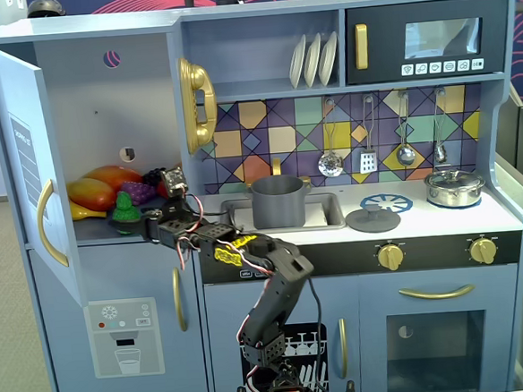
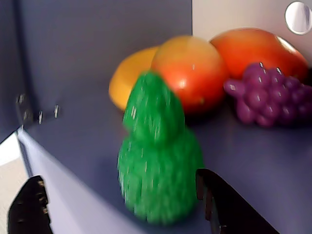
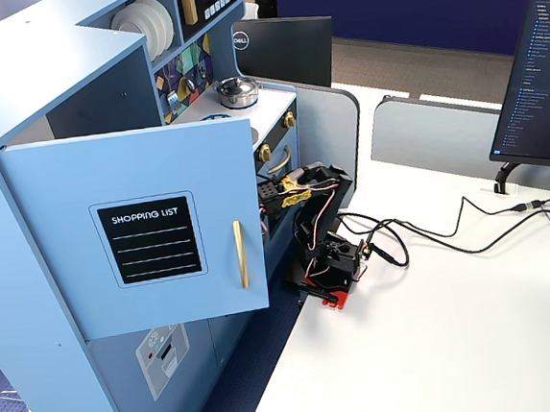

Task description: Pick up the green pineapple from the left cabinet and place it in the gray recipient

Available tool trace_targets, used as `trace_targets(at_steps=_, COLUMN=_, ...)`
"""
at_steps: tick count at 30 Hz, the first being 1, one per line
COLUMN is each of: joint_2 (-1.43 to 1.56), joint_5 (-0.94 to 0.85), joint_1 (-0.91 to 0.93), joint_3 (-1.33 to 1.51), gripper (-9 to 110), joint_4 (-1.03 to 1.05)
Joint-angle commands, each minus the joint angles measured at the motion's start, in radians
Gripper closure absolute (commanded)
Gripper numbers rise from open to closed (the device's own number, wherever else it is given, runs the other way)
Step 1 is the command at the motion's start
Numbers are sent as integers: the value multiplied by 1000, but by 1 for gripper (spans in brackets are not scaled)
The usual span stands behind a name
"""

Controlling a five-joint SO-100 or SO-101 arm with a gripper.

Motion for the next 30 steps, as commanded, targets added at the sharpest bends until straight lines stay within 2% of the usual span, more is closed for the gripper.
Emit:
trace_targets(at_steps=1, joint_2=-77, joint_5=23, joint_1=34, joint_3=-123, gripper=66, joint_4=-54)
trace_targets(at_steps=10, joint_2=-299, joint_5=-12, joint_1=26, joint_3=-296, gripper=67, joint_4=-63)
trace_targets(at_steps=12, joint_2=-341, joint_5=-55, joint_1=18, joint_3=-337, gripper=76, joint_4=-71)
trace_targets(at_steps=15, joint_2=-333, joint_5=-143, joint_1=-6, joint_3=-365, gripper=99, joint_4=-83)
trace_targets(at_steps=16, joint_2=-310, joint_5=-184, joint_1=-15, joint_3=-356, gripper=101, joint_4=-91)
trace_targets(at_steps=19, joint_2=-196, joint_5=-218, joint_1=-38, joint_3=-258, gripper=101, joint_4=-198)
trace_targets(at_steps=23, joint_2=83, joint_5=-230, joint_1=-41, joint_3=-57, gripper=101, joint_4=-229)
trace_targets(at_steps=28, joint_2=486, joint_5=-304, joint_1=-60, joint_3=175, gripper=101, joint_4=-183)
trace_targets(at_steps=30, joint_2=626, joint_5=-328, joint_1=-11, joint_3=245, gripper=101, joint_4=-152)
